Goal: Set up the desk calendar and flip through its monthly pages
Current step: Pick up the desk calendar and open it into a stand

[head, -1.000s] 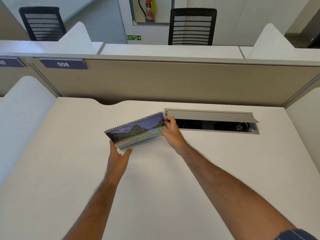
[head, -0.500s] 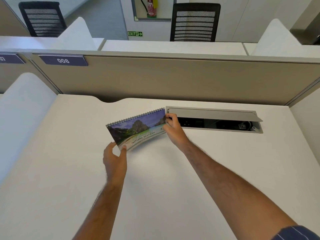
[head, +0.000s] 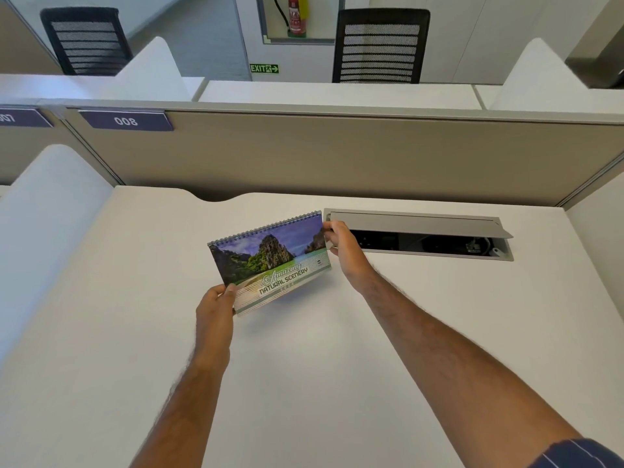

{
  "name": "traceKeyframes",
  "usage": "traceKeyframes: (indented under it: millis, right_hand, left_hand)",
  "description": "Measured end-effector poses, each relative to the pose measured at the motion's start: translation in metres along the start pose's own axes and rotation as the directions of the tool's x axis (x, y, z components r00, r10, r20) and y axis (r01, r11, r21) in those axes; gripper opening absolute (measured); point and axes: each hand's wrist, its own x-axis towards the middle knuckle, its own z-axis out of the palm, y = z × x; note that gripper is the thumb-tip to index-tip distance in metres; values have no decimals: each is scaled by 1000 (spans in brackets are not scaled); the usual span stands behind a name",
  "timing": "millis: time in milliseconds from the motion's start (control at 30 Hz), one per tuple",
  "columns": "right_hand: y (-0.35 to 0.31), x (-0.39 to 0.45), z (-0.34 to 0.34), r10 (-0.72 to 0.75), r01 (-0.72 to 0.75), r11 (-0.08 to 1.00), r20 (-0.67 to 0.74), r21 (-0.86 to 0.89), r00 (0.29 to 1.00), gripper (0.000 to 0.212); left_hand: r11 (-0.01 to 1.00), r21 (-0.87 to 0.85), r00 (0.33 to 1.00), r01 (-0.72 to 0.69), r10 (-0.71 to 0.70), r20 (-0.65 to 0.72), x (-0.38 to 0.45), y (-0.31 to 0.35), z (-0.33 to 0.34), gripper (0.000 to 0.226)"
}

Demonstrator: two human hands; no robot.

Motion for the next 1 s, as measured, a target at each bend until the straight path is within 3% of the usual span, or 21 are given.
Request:
traceKeyframes:
  millis: [100, 233, 467, 700, 867, 1000]
  right_hand:
    - [-2, 1, -5, 18, -19, 998, 14, 59, 1000, 50]
    - [-3, 1, -9, 51, -53, 994, 22, 94, 998, 69]
    - [-3, 0, -11, 41, -53, 986, 76, 156, 996, 76]
    - [-3, -2, -9, 5, -15, 991, 74, 134, 997, 70]
    - [-4, 0, -8, 20, -29, 993, 77, 117, 997, 69]
    - [-4, 0, -7, 16, -24, 993, 71, 112, 997, 68]
  left_hand:
    - [990, -133, 997, 37, -27, 78, 2, -1, -5, 22]
    - [954, -300, 988, 2, 44, 147, -3, 13, -13, 22]
    - [842, -540, 965, 8, 135, 225, -1, 61, -25, 64]
    - [905, -413, 947, -101, 214, 237, 27, 88, -27, 63]
    - [961, -260, 959, -97, 160, 235, 54, 83, -25, 62]
    - [983, -165, 965, -75, 114, 238, 63, 74, -23, 73]
